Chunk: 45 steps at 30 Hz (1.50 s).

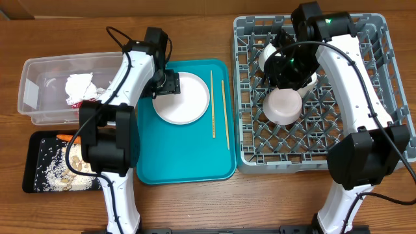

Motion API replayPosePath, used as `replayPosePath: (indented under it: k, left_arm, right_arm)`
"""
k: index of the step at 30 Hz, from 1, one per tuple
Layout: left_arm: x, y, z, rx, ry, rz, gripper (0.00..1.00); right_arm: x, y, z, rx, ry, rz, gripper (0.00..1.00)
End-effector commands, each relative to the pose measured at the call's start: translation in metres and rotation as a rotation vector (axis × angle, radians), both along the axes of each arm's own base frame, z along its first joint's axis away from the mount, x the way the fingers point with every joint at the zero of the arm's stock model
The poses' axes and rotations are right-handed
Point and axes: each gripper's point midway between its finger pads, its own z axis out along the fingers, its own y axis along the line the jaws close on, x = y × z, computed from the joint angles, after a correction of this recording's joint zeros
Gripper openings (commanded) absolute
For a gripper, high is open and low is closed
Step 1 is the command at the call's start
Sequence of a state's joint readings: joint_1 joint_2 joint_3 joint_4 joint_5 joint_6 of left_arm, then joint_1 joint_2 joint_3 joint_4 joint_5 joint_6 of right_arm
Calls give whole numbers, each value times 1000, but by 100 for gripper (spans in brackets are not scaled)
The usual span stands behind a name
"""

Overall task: Sort waste into correct bins and load items into the dishwasher
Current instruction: 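Grasp the pink plate edge with the left gripper and lift it, then grasp the plate rim with the right gripper and release the left gripper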

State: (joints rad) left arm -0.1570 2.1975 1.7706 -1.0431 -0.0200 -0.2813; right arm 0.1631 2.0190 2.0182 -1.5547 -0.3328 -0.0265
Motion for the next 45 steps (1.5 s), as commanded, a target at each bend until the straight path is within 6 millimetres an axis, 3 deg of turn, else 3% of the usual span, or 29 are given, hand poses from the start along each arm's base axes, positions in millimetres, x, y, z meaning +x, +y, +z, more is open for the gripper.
replayPosePath:
  k: [1, 11, 13, 16, 17, 21, 25, 30, 32, 36, 40, 45]
  left_arm:
    - [-7, 4, -14, 20, 23, -25, 84]
    - [-19, 6, -37, 23, 47, -24, 78]
    - [-20, 6, -38, 23, 50, -24, 69]
    - [-21, 6, -38, 24, 54, -25, 43]
    - [-22, 7, -38, 25, 59, -25, 39]
    - [-24, 8, -38, 30, 68, -24, 37]
    - [-26, 14, -37, 66, 72, -22, 15]
    - [-32, 23, -36, 85, 97, -2, 4]
    - [-32, 28, -35, 85, 105, 11, 4]
    - [-28, 37, -23, 83, 97, 34, 4]
    - [-14, 43, 7, 76, 49, 53, 4]
    - [-1, 40, 52, 52, -39, 56, 4]
  right_arm:
    - [0, -3, 9, 1, -30, -2, 58]
    - [0, -3, 9, 1, -30, -2, 58]
    - [0, -3, 9, 1, -30, -2, 58]
    - [0, -3, 9, 1, -30, -2, 58]
    - [0, -3, 9, 1, -30, -2, 58]
    - [0, -3, 9, 1, -30, -2, 58]
    - [0, -3, 9, 2, -30, -3, 59]
    - [2, -2, 9, 4, -38, -3, 59]
    - [3, -2, 10, 9, -46, -3, 59]
    - [5, 0, 10, 17, -51, -2, 63]
    - [5, 0, 10, 17, -51, -2, 65]
    - [4, 6, 13, 53, -50, 2, 98]
